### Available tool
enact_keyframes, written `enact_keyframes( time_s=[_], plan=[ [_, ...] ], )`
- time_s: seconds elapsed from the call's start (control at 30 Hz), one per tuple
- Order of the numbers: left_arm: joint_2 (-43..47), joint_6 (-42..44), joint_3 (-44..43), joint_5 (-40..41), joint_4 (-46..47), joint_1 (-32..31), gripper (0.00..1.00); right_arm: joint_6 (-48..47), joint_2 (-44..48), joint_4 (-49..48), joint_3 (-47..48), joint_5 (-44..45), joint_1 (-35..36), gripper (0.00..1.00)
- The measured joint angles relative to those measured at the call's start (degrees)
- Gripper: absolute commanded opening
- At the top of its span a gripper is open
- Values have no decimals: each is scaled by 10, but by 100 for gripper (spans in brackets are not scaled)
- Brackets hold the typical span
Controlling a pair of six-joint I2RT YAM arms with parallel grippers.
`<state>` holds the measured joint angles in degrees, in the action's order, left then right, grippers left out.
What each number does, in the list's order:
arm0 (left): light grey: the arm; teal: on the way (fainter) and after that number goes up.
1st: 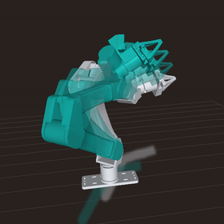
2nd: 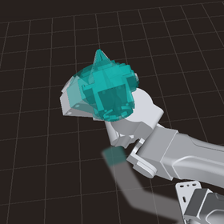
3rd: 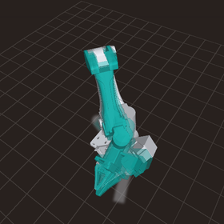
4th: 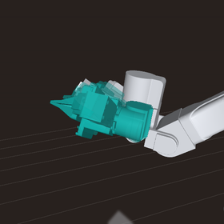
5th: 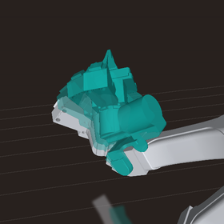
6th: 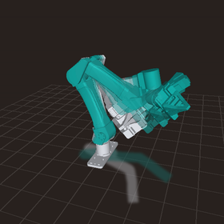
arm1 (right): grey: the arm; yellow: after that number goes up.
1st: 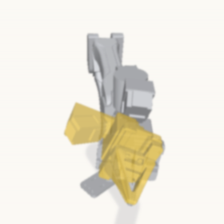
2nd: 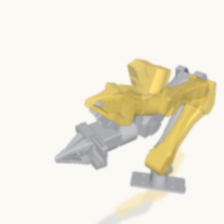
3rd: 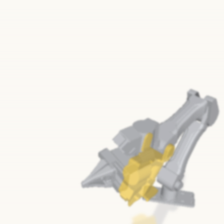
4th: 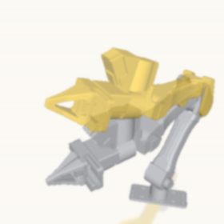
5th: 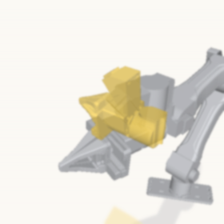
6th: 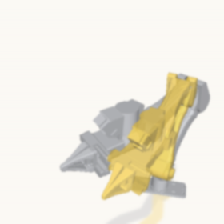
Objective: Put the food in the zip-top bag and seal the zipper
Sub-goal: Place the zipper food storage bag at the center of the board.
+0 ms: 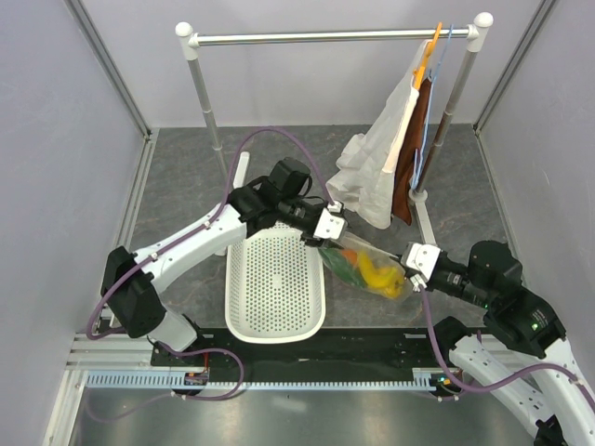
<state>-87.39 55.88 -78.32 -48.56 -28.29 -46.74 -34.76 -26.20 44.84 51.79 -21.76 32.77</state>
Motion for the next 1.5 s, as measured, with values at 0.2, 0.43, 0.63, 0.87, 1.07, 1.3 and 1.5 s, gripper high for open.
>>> enact_keyframes(
  time_s=[0.2,0.43,0.63,0.87,1.07,1.3,1.5],
  plan=[
    [-1,-2,28,3,-21,9,19,0,12,0,0,5,0,0],
    [-17,-115,-9,-6,-24,7,2,51,13,-16,0,37,0,70],
    [-48,-242,-84,54,-25,-3,2,176,-30,-53,34,107,0,98],
    [-82,-349,-142,130,-33,-4,2,289,-51,-95,92,178,-4,98],
    [-158,-384,-224,207,-34,-4,2,300,-54,-110,103,178,-5,98],
    [-193,-385,-264,277,-33,-4,2,298,-61,-108,114,171,-5,98],
    [-178,-394,-195,270,-16,-27,2,297,-54,-106,116,171,-5,98]
  ],
)
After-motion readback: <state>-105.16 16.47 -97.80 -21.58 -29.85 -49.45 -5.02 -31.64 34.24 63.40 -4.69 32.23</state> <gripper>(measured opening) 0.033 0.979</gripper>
